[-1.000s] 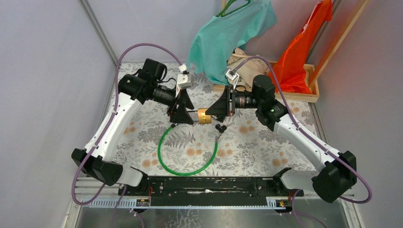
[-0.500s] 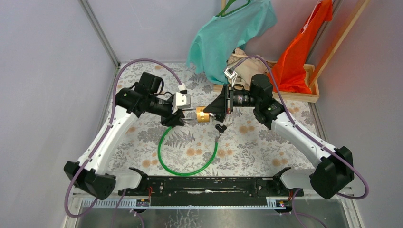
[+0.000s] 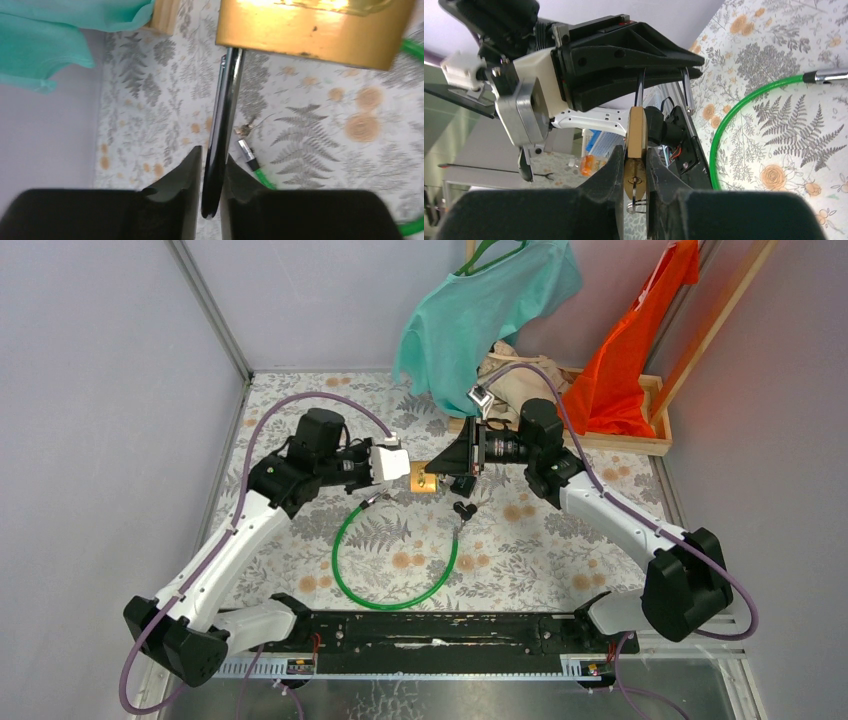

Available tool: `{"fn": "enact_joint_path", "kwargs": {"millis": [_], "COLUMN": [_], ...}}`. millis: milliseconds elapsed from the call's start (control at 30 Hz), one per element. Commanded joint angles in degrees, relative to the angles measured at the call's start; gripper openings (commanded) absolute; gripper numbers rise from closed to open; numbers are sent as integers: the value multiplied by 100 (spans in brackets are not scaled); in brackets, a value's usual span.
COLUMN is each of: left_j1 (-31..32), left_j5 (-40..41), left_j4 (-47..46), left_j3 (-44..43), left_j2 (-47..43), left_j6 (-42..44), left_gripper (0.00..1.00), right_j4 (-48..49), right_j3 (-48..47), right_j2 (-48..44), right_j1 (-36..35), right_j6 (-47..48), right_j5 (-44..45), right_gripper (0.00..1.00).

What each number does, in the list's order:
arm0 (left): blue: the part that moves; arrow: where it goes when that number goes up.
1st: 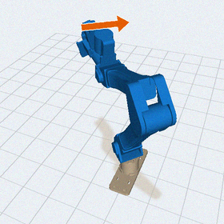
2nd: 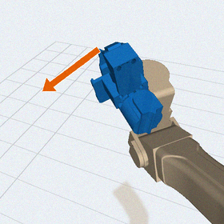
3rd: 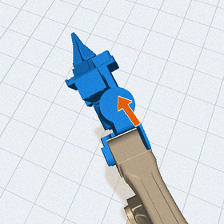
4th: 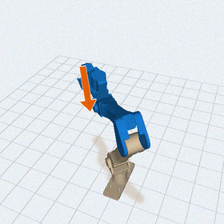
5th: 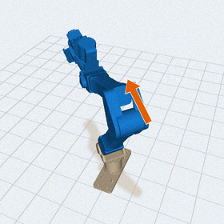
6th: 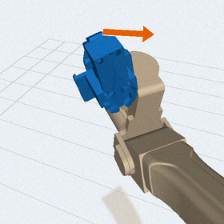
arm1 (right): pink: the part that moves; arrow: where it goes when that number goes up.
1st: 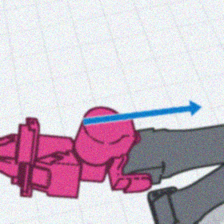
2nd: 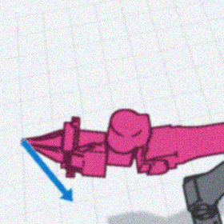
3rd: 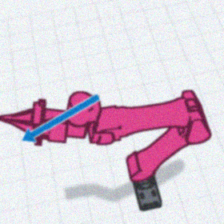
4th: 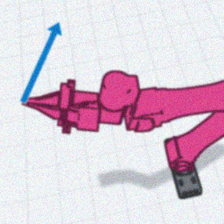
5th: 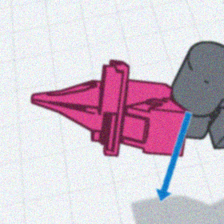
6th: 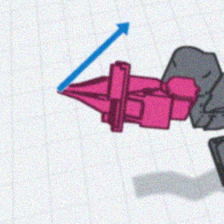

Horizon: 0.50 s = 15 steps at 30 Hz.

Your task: Unlock with the key

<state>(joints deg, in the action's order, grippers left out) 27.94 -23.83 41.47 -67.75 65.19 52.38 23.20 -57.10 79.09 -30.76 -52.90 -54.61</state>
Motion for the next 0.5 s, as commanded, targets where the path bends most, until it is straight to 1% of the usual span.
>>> {"fn": "enact_joint_path", "kwargs": {"millis": [0,67,133,200,300,367,467], "left_j1": [164,169,172,140,74,25,-70], "left_j5": [1280,1264,993,735,629,897,1286], "left_j4": [-1215,-848,-241,238,598,526,458], "left_j3": [280,113,-124,-282,-300,-189,-138], "left_j2": [-6,198,367,472,533,509,528], "left_j6": [281,16,-260,-541,-846,-1127,-1326], "left_gripper": [34,54,79,86,98,100,100], "right_j4": [683,260,-358,-999,-1303,-1322,-1321], "right_j3": [1,-12,-79,-109,-27,64,176], "right_j2": [-99,-102,-88,-67,17,93,279], "right_j1": [-53,-54,-55,-57,-55,-53,-53], "right_j6": [-519,-228,222,693,1106,1329,1581], "right_j5": [-61,203,490,859,1257,1465,1867], "right_gripper": [0,0,0,0,0,0,0]}}
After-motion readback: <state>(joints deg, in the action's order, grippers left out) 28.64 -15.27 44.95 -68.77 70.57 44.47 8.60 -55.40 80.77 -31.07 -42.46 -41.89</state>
